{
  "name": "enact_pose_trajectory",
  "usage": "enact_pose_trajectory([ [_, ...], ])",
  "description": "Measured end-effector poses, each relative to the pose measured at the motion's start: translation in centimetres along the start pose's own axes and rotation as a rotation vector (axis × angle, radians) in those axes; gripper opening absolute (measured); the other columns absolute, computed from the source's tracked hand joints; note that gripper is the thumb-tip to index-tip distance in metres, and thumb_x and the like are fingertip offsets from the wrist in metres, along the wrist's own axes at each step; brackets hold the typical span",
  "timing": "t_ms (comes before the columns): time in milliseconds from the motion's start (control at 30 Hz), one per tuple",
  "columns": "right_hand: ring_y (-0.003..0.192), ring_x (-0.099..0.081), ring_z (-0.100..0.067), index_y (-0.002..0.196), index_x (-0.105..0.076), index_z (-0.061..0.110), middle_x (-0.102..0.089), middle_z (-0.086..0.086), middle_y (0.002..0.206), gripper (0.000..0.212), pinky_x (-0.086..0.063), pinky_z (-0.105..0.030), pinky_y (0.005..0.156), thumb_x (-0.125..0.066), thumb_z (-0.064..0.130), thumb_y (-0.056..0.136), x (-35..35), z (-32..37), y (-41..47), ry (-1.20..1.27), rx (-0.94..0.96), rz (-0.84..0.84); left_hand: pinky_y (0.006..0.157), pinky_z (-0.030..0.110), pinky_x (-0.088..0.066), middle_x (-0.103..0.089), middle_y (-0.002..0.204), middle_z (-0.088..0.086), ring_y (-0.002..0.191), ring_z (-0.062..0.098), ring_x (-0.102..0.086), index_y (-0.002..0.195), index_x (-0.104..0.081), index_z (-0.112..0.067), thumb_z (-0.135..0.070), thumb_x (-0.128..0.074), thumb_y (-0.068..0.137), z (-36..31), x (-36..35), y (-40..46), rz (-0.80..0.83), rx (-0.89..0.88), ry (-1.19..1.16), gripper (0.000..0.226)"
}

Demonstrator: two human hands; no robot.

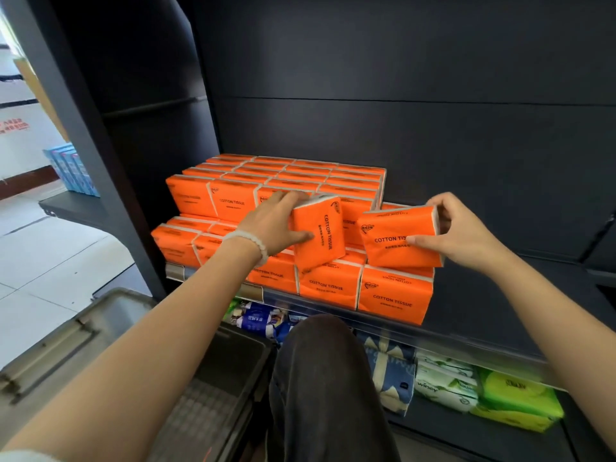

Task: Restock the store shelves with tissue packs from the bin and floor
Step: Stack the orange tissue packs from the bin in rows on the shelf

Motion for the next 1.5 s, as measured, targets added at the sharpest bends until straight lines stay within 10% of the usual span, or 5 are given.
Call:
enact_pose_trajectory([
  [333,0.095,-0.056,-0.017,0.109,-0.041,0.026,-0.052,0.003,0.106,0.051,-0.052,-0.03,0.065,-0.078,0.021,0.074,0.1,-1.0,1.1,-0.083,-0.055,0.024,0.093,0.04,-0.042,-0.047,0.137,0.0,0.122,0.027,-0.049,0.141,-0.031,-0.034,-0.045,-0.064,0.083,-5.5,-0.7,3.0,0.07,-0.149,0.265,0.068],
  [733,0.099,-0.052,-0.014,0.113,-0.045,0.026,-0.049,0.005,0.112,0.05,-0.047,-0.025,0.067,-0.077,0.018,0.076,0.2,-1.4,0.6,-0.113,-0.036,0.015,0.088,0.039,-0.045,-0.055,0.115,0.002,0.104,0.023,-0.052,0.107,-0.047,-0.018,-0.032,-0.07,0.08,-2.4,1.3,1.1,-0.027,-0.053,-0.011,0.038],
  [1067,0.107,-0.049,-0.018,0.129,-0.048,0.023,-0.044,0.0,0.121,0.058,-0.048,-0.032,0.081,-0.075,0.018,0.078,0.3,-2.7,0.5,-0.138,-0.051,0.058,0.101,0.045,-0.032,-0.047,0.135,-0.003,0.127,0.021,-0.038,0.135,-0.041,-0.028,-0.039,-0.062,0.086,-1.0,-0.4,-0.1,0.029,-0.02,0.333,0.054],
  [1500,0.089,-0.057,-0.003,0.115,-0.056,0.021,-0.059,0.009,0.1,0.043,-0.045,-0.018,0.068,-0.076,0.016,0.077,5.5,-4.7,2.0,0.089,-0.06,-0.101,0.101,0.045,-0.037,-0.057,0.122,-0.003,0.118,0.019,-0.043,0.122,-0.056,-0.025,-0.038,-0.069,0.08,-7.9,-2.2,1.9,0.008,-0.265,0.133,0.046],
])
Point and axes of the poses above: each hand's wrist, its own y-axis towards the middle knuckle, its own x-axis out of the back of the hand, z = x × y, the point moved 7 cm from there along y, towards the middle knuckle
